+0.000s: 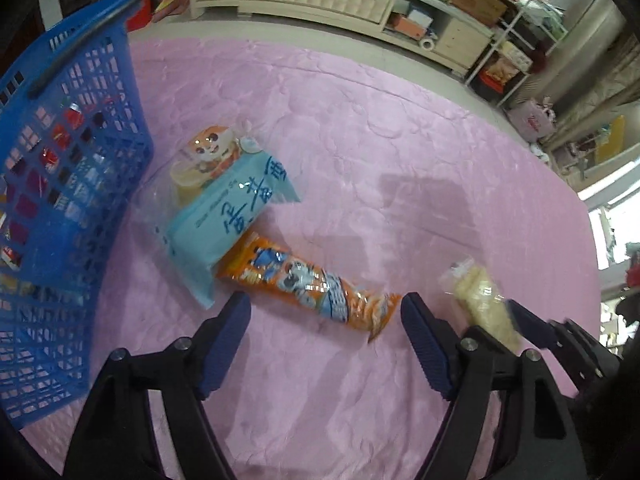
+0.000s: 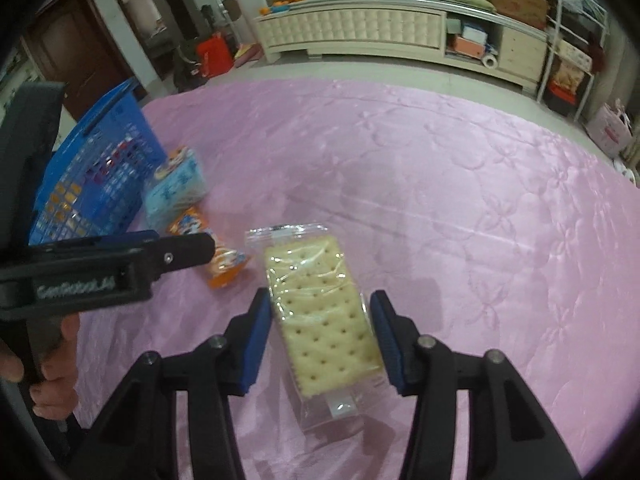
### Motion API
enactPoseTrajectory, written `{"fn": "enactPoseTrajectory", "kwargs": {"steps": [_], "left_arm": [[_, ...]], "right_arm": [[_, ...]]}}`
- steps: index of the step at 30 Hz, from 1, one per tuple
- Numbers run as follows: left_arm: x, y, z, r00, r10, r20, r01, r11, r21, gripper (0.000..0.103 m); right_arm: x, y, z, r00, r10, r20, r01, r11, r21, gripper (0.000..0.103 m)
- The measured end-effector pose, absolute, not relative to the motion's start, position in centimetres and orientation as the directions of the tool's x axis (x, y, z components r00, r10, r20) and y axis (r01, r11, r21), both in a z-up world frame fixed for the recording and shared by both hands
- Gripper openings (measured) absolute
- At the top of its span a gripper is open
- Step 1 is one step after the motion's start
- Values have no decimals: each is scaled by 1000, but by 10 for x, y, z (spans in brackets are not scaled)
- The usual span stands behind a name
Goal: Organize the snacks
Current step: 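Grasp the clear cracker pack with the right tool while the left tool grasps the orange stick snack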
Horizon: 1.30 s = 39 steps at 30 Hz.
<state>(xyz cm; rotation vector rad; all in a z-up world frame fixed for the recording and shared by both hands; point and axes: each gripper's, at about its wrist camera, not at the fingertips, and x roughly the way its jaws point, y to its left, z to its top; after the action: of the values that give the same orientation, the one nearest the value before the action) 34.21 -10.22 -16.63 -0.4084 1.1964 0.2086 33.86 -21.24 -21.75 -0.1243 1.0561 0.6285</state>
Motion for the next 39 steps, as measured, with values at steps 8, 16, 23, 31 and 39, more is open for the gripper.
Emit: {"fn": "enactPoseTrajectory", "kwargs": {"steps": [8, 16, 23, 31, 39], "left_arm": [[355, -103, -183, 323, -21, -946, -408, 899, -159, 71], [367, -98, -182, 293, -51, -955, -414, 893, -175, 66], [366, -100, -184, 300, -42, -953, -388, 907, -161, 52], [350, -112, -186, 299, -122, -946, -300, 930, -215, 33], [317, -122, -187, 305, -166, -938, -194, 953, -231, 21]], "right_arm": [[344, -219, -213, 344, 437, -831, -514, 828, 223, 55], [345, -216, -216, 322, 441, -837, -527, 819, 228, 55], [340, -209, -212, 332, 444, -832, -548, 809, 212, 55], [335, -208, -207, 325, 451, -832, -569, 795, 209, 55], [320, -206, -218, 286, 425, -859, -542, 811, 221, 55]]}}
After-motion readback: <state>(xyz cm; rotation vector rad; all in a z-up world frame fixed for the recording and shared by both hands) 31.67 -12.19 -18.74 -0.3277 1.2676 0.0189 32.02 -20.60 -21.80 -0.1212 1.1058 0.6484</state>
